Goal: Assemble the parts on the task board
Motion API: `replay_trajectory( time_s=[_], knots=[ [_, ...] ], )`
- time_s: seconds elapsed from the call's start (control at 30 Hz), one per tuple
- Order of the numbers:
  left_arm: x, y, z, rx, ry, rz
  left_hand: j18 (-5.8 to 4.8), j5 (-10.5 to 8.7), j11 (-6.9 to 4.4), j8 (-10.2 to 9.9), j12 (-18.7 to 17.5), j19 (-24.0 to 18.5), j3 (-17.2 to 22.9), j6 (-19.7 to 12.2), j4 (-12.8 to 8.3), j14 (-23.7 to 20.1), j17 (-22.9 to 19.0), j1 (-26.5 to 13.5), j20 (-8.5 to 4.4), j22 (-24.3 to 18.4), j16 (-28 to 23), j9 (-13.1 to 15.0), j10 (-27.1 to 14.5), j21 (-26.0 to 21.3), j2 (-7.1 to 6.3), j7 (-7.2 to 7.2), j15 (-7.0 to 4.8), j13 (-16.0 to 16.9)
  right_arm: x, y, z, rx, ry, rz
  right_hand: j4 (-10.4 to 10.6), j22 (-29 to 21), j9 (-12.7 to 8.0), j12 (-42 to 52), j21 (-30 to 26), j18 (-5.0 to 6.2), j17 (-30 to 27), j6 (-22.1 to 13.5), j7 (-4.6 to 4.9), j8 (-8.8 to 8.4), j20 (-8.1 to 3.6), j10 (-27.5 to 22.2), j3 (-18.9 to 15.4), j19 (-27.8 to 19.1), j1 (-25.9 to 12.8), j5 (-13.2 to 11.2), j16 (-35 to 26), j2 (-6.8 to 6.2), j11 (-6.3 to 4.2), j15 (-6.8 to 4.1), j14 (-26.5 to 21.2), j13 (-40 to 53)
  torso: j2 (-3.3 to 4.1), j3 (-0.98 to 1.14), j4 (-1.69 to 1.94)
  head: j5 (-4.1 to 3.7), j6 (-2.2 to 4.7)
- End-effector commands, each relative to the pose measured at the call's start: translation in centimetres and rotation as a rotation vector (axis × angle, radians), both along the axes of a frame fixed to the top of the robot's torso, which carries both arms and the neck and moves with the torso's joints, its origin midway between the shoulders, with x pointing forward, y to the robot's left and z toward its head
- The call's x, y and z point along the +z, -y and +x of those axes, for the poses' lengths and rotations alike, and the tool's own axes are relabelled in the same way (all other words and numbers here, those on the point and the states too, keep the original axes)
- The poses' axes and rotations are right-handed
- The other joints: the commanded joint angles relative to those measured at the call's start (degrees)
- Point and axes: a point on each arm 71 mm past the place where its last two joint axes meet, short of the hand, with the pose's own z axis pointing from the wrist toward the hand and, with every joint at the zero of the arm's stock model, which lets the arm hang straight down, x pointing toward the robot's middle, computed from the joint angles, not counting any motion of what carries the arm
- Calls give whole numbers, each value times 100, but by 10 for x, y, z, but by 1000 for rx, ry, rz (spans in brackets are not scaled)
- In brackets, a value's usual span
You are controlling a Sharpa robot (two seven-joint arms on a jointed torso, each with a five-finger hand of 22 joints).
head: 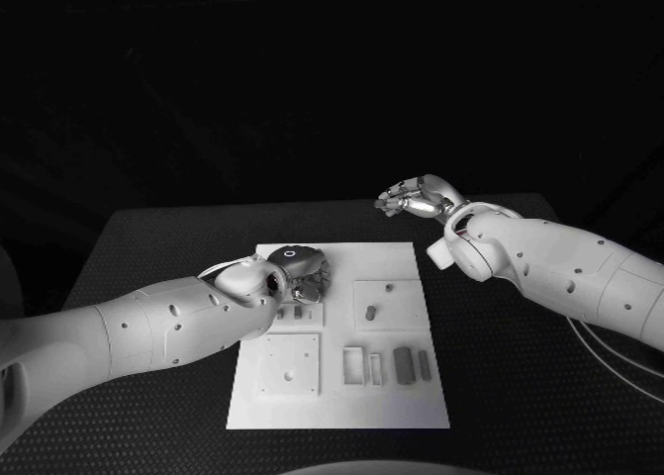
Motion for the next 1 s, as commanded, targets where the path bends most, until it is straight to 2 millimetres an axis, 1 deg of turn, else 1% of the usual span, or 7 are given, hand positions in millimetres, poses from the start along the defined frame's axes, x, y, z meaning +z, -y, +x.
replay_trajectory(
  time_s=[0.03,0.3,0.43,0.6,0.87,1.0],
  knots=[
    [-7,-1,-3,-8,-41,38,105,-18,-10,61,46,45,39,130,-9,51,-12,6,-388,15,24,2,152,43,66,8,-16,32,0,-1,-1,15,0,2,3,10,-6,-20,-33,-90,-9,-30,151,16,-15,30,-18,-19,13,22,5,50,7,-5,-44,-2,-1,-3,4,0,-7],
    [-11,0,-4,-15,-41,56,115,-37,-71,134,63,76,72,323,-31,137,-38,113,-416,32,64,3,361,46,135,-46,-75,66,0,-2,-1,17,0,3,4,13,-6,-20,-36,-90,-10,-30,151,17,-15,31,-19,-19,12,22,6,50,7,-5,-44,-2,0,-6,-1,-5,-10],
    [-11,-1,-4,-12,-28,44,114,-23,-119,170,73,95,107,421,-38,213,-62,219,-436,31,68,5,483,35,181,-81,-123,84,0,-1,0,16,0,2,4,15,-7,-21,-37,-91,-10,-30,151,17,-16,32,-19,-19,12,22,6,50,7,-5,-44,-2,-1,-8,0,-7,-5],
    [-8,-2,-3,-7,6,14,111,-21,-145,182,68,140,119,472,-35,279,-88,250,-455,28,59,2,565,34,207,-99,-150,93,0,-2,-1,17,0,3,4,17,-7,-21,-39,-91,-10,-29,151,18,-16,32,-19,-18,11,22,7,50,6,-5,-44,-2,-3,-3,5,-6,-6],
    [-6,-3,-5,5,29,-45,113,-29,-163,188,49,194,115,510,-35,338,-114,237,-478,23,45,-4,620,33,219,-111,-168,96,0,-2,-1,18,1,3,3,21,-8,-23,-42,-91,-12,-29,150,19,-16,33,-19,-17,12,22,7,50,6,-6,-45,-2,-1,-3,-1,9,19],
    [-1,-3,-5,17,30,-99,115,-28,-169,189,40,215,118,522,-36,362,-122,239,-487,21,43,-6,637,34,223,-117,-174,96,0,-2,0,17,1,3,3,23,-9,-24,-44,-92,-12,-30,150,19,-17,33,-20,-17,12,23,8,50,6,-6,-45,-2,-3,0,0,15,50]
  ],
)
